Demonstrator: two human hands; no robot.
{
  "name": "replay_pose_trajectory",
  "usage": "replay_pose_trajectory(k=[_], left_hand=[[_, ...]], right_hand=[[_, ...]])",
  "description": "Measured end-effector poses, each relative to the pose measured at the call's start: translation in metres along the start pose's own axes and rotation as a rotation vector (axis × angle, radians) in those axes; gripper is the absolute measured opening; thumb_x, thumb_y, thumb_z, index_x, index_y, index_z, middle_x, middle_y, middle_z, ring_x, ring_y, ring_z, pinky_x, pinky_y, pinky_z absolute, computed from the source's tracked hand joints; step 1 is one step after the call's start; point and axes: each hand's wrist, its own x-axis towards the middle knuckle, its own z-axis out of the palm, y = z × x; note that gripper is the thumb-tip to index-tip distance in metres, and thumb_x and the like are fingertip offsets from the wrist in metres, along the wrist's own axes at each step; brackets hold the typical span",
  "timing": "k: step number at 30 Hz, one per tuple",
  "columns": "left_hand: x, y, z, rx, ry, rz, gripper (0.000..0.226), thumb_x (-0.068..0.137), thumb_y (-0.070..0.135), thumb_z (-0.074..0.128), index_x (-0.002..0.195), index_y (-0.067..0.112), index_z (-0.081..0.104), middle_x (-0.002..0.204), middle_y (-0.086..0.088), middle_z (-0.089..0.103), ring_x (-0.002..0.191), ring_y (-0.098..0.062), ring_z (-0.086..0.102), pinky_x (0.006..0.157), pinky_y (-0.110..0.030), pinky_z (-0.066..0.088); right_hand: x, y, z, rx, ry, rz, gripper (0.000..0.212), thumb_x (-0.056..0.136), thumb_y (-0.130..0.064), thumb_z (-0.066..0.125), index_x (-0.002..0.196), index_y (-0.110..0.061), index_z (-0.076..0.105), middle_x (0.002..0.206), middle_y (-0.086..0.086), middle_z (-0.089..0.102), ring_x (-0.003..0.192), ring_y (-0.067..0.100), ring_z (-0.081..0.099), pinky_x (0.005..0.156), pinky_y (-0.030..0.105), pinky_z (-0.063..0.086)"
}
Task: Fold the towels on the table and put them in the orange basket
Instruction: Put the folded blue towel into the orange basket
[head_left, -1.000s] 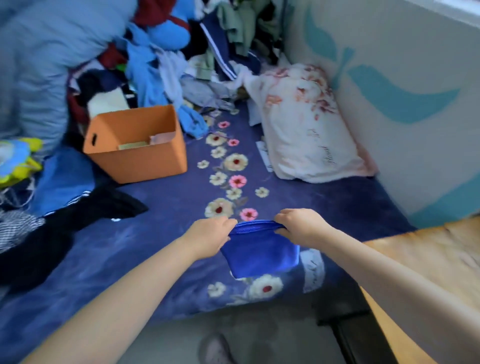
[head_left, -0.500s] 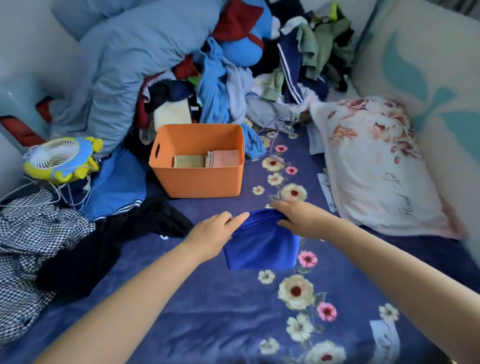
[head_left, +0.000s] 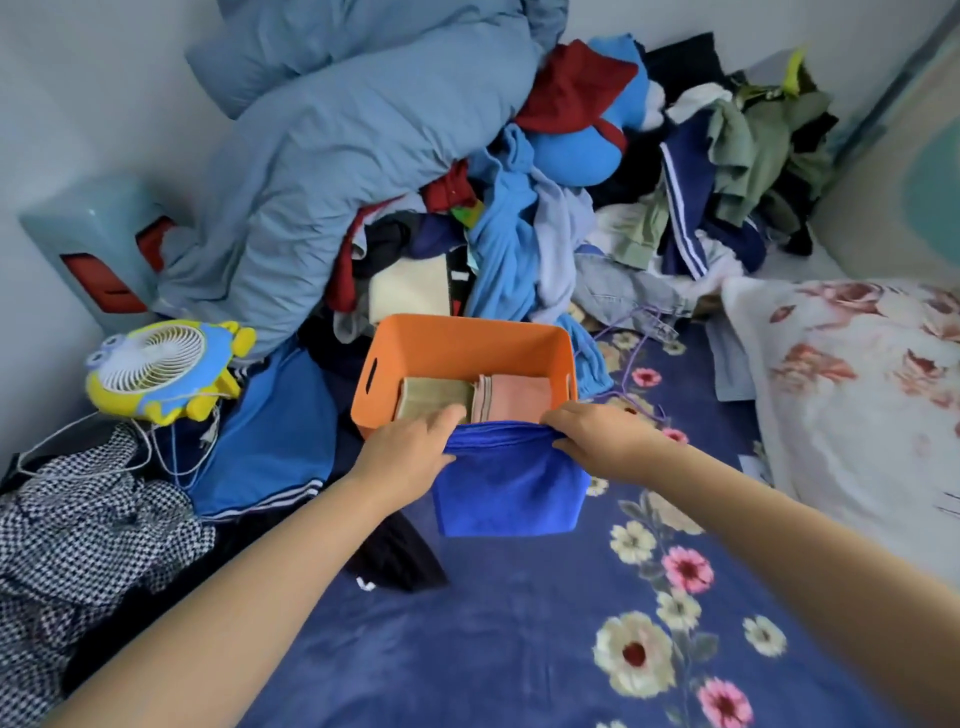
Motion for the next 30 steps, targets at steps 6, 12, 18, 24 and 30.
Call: replay_pose_trajectory(k=[6,12,18,24,30], left_hand=[[0.099,-0.074,-0.017,-0.069,0.04,-0.015,0.029,0.09,0.019,0.05,0.118,0.018,0.053,0.113,-0.005,0.055,0.106,-0.027,0.054,0.075,-0.037,0.044],[0.186,-0.134,0.003,-0.103,0.085,-0.048,0.034,0.086,0.005,0.047,0.117,0.013,0.055,0.113,-0.008,0.053,0.103,-0.027,0.053,0.078,-0.037,0.047],[0.241,-0.18,0.055,-0.221,0.003,-0.108,0.031,0.084,0.0,0.047,0.113,0.008,0.057,0.112,-0.012,0.053,0.1,-0.03,0.054,0.083,-0.038,0.046],[0.27,-0.207,0.096,-0.26,0.132,-0.129,0.025,0.078,-0.009,0.048,0.099,0.001,0.058,0.107,-0.013,0.053,0.097,-0.03,0.052,0.074,-0.038,0.043],[0.24,-0.199,0.16,0.494,-0.503,0.28,0.027,0.09,0.002,0.041,0.114,0.009,0.051,0.119,-0.009,0.054,0.113,-0.029,0.048,0.084,-0.038,0.04]], right_hand=[[0.112,0.013,-0.025,0.08,0.118,0.023,0.031,0.093,-0.009,0.044,0.123,-0.005,0.051,0.125,0.013,0.054,0.115,0.027,0.048,0.09,0.031,0.034],[0.218,0.041,-0.018,0.089,0.188,0.077,0.032,0.087,-0.007,0.048,0.118,-0.004,0.055,0.113,0.019,0.056,0.107,0.029,0.052,0.087,0.036,0.038],[0.297,0.058,0.024,0.185,0.191,0.096,0.031,0.086,-0.005,0.049,0.116,-0.006,0.058,0.113,0.017,0.06,0.105,0.03,0.052,0.086,0.034,0.04],[0.337,0.066,0.071,0.299,0.328,0.132,0.03,0.082,-0.001,0.053,0.111,-0.001,0.06,0.109,0.021,0.06,0.101,0.032,0.054,0.083,0.032,0.038],[0.322,0.05,0.182,0.143,-0.057,-0.004,0.034,0.085,-0.004,0.046,0.119,-0.001,0.049,0.125,0.019,0.043,0.118,0.031,0.041,0.094,0.041,0.04]])
